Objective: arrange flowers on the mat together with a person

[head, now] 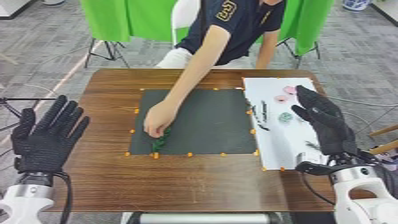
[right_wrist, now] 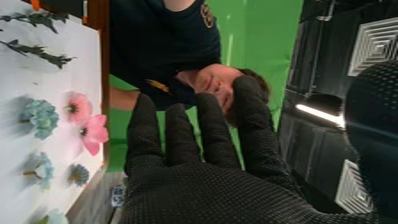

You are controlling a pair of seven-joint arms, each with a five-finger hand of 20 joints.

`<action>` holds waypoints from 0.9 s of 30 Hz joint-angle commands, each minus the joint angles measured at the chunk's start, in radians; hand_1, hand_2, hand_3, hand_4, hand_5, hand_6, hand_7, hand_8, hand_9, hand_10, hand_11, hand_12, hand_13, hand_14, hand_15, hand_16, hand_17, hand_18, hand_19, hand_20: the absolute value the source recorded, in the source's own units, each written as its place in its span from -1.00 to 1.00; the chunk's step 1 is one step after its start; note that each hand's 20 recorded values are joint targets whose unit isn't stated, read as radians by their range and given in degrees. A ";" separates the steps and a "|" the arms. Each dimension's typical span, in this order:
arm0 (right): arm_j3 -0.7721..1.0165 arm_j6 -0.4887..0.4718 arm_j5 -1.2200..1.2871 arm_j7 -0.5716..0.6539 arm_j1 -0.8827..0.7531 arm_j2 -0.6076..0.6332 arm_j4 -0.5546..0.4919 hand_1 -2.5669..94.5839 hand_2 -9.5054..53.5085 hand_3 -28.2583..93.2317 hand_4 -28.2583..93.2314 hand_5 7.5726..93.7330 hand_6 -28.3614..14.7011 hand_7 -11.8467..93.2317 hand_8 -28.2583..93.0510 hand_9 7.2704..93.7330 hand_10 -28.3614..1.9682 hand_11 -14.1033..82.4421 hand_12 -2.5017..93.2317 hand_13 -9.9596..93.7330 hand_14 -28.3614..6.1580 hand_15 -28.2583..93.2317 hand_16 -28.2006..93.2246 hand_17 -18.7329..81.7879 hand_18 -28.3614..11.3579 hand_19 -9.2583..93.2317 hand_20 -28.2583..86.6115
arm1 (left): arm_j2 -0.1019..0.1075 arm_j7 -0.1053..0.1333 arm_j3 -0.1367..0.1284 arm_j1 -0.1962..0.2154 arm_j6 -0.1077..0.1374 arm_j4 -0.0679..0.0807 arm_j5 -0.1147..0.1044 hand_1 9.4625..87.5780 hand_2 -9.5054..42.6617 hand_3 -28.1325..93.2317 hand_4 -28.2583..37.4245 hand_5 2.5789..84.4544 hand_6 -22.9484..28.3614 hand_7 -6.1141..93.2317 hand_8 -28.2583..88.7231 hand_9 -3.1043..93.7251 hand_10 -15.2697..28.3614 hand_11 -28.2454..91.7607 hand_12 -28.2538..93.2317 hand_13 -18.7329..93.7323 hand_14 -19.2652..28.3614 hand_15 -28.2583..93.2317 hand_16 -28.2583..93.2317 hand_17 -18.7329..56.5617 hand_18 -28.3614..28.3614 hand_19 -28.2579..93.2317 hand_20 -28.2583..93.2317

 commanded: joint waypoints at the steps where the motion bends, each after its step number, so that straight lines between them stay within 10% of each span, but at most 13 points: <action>1: -0.034 -0.011 0.052 0.015 0.045 0.030 0.021 -0.64 -0.97 0.86 -0.92 -0.52 0.22 -0.47 -0.72 -0.49 0.16 -0.68 -0.68 -0.41 0.08 -0.50 -0.25 -0.47 -0.19 -0.30 -0.33 | -0.013 -0.003 0.001 0.010 0.015 -0.002 -0.003 -0.58 -0.26 0.61 -1.00 -0.14 0.20 -0.78 -0.66 -0.34 0.34 -0.34 -0.43 -0.40 0.31 -0.34 -0.57 -0.75 0.37 -0.21 -0.35; 13: -0.021 0.075 -0.073 0.054 0.036 0.052 -0.002 -0.64 -0.97 0.84 -0.93 -0.55 0.09 -0.52 -0.67 -0.52 -0.16 -0.70 -0.65 -0.34 -0.10 -0.48 -0.21 -0.43 -0.36 -0.28 -0.31 | -0.014 0.005 0.005 0.017 0.015 -0.004 -0.010 -0.57 -0.26 0.60 -1.00 -0.12 0.17 -0.75 -0.65 -0.30 0.35 -0.34 -0.41 -0.32 0.40 -0.27 -0.55 -0.79 0.43 -0.20 -0.36; 27: 0.268 -0.049 -0.445 0.309 -0.127 0.133 -0.110 -0.29 -1.00 0.88 -0.98 -0.40 0.14 -0.40 -0.74 -0.47 -0.19 -0.64 -0.65 -0.27 -0.07 -0.35 -0.25 -0.39 -0.31 -0.14 -0.32 | -0.007 0.021 0.008 0.027 0.015 -0.005 -0.018 -0.57 -0.24 0.60 -1.00 -0.10 0.18 -0.74 -0.65 -0.26 0.38 -0.32 -0.39 -0.25 0.46 -0.19 -0.56 -0.72 0.51 -0.11 -0.33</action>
